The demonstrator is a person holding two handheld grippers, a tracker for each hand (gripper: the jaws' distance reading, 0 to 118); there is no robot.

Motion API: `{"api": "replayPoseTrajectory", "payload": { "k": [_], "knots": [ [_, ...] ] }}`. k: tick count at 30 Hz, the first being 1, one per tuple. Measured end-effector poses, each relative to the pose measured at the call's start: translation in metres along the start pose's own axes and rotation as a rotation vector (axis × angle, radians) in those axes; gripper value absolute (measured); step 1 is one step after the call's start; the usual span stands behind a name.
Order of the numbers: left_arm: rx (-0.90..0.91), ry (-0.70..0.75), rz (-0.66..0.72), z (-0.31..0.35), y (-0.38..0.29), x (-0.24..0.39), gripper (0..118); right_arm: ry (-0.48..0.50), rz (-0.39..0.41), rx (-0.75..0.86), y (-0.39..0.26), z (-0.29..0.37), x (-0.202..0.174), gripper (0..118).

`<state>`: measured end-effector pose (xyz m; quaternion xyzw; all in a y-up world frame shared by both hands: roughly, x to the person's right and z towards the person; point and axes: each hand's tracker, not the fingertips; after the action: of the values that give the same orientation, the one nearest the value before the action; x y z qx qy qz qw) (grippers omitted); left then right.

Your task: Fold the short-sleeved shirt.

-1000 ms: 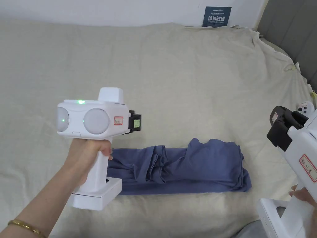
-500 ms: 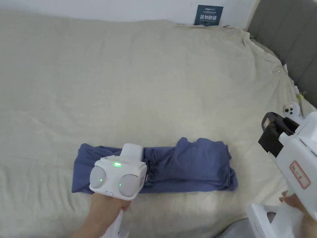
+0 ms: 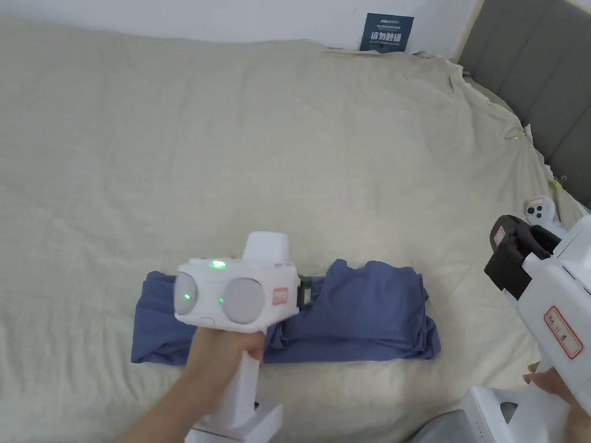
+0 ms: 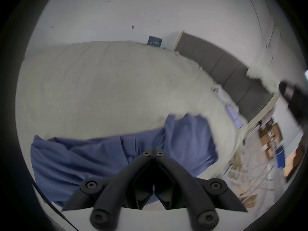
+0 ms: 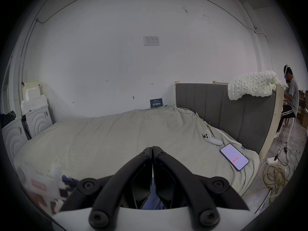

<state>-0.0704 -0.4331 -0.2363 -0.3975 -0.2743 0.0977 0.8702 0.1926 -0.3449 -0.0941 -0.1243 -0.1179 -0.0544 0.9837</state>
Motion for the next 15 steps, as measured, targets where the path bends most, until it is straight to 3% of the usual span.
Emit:
{"api": "replayPoseTrajectory", "payload": {
  "k": [9, 11, 13, 15],
  "knots": [
    [0.061, -0.025, 0.126, 0.089, 0.07, -0.111, 0, 0.031, -0.004, -0.001, 0.002, -0.003, -0.012, 0],
    [0.035, -0.05, 0.198, 0.102, 0.07, -0.136, 11, 0.04, -0.002, -0.003, 0.002, -0.005, -0.017, 0],
    [0.005, -0.119, 0.276, 0.112, 0.066, -0.167, 15, 0.052, 0.0, -0.005, 0.002, -0.007, -0.021, 0],
    [-0.034, -0.159, 0.328, 0.116, 0.058, -0.186, 66, 0.059, 0.005, -0.007, 0.002, -0.008, -0.026, 0]
  ]
}}
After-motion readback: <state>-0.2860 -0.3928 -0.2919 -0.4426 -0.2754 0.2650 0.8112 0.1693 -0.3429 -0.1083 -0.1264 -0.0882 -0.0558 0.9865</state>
